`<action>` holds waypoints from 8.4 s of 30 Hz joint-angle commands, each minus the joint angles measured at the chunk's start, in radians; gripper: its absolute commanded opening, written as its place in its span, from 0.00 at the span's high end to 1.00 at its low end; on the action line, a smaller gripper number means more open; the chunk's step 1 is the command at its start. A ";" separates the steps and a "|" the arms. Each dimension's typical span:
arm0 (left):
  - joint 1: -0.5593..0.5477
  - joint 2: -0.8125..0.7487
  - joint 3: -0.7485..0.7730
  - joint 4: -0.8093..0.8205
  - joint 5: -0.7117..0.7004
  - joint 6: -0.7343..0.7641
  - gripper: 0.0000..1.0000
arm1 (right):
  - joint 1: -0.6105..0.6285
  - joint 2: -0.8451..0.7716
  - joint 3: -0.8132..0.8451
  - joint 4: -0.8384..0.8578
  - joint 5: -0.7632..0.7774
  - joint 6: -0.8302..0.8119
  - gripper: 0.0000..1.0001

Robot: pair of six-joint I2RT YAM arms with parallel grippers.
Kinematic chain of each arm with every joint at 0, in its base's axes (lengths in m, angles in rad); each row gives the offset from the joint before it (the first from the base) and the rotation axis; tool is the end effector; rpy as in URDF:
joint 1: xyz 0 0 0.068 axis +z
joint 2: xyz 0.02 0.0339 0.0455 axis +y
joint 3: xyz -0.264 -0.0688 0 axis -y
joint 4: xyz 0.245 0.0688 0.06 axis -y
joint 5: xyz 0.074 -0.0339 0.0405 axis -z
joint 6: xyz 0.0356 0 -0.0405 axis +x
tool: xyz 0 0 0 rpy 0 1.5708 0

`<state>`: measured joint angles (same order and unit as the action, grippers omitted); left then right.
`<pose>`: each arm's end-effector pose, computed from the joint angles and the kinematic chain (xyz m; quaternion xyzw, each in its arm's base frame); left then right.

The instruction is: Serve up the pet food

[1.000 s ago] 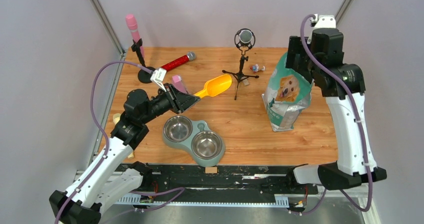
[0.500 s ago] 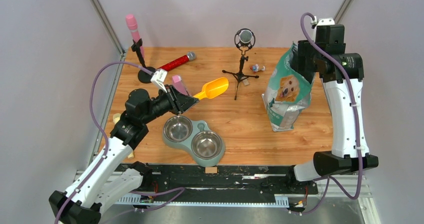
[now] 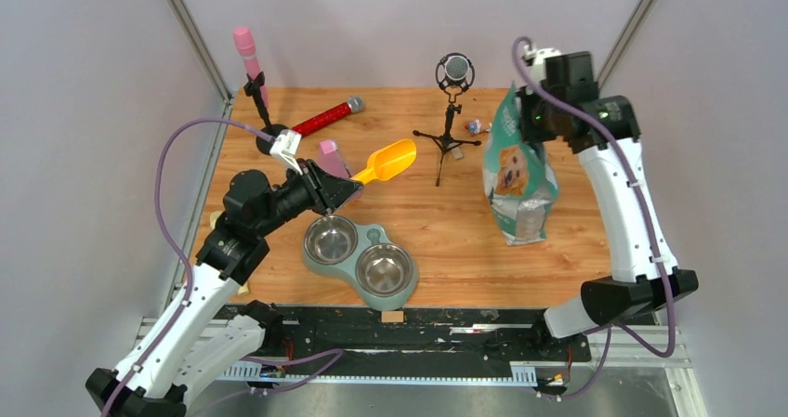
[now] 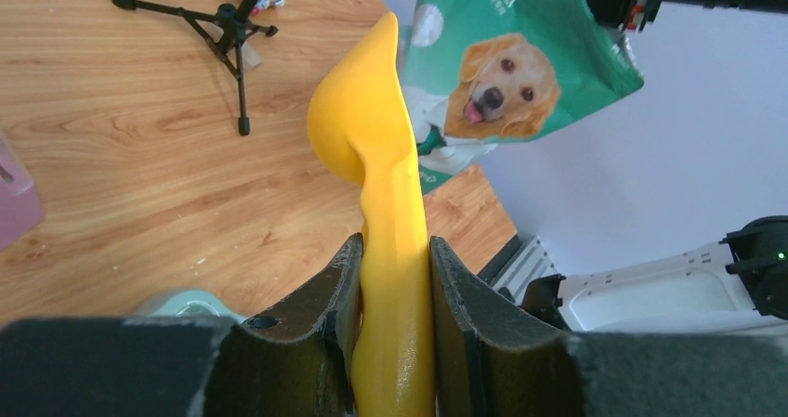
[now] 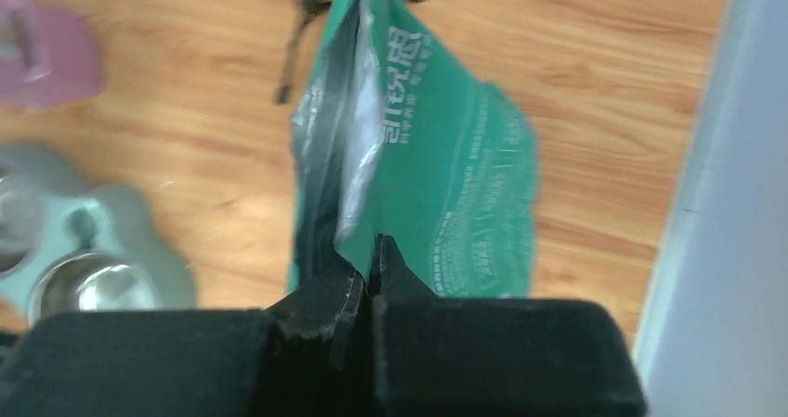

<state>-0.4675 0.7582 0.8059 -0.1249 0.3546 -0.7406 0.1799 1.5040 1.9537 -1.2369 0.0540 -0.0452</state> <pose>0.1527 -0.0909 0.3584 0.0204 0.7319 -0.4863 0.4768 0.2702 0.0472 0.4598 -0.0935 0.9192 0.0008 0.3825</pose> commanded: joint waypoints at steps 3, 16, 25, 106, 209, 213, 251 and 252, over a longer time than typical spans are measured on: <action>0.004 -0.043 0.084 -0.041 -0.040 0.044 1.00 | 0.311 -0.066 -0.169 0.186 -0.077 0.332 1.00; 0.004 -0.113 0.178 -0.260 -0.011 0.063 1.00 | 0.666 0.017 -0.239 0.323 0.336 0.471 1.00; 0.004 0.067 0.269 -0.314 0.202 0.007 1.00 | 0.821 0.108 0.030 0.200 0.668 0.394 1.00; -0.153 0.852 0.362 0.044 0.273 -0.380 1.00 | 0.806 -0.187 -0.463 0.669 0.667 0.658 1.00; -0.065 0.837 -0.214 1.599 0.309 -1.035 1.00 | 0.767 -0.515 -0.697 0.875 0.681 0.572 1.00; -0.069 0.850 -0.214 1.636 0.307 -1.066 1.00 | 0.767 -0.533 -0.711 0.877 0.697 0.579 1.00; -0.019 0.281 -0.387 0.931 0.248 -0.847 1.00 | 0.768 -0.565 -0.737 0.878 0.731 0.522 1.00; -0.017 0.268 -0.402 0.937 0.247 -0.855 1.00 | 0.767 -0.564 -0.736 0.879 0.731 0.522 1.00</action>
<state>-0.5034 1.0782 0.4385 0.8169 0.6331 -1.6165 0.9394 1.0023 1.1713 -0.5644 0.7498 0.4694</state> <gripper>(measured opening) 0.348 0.016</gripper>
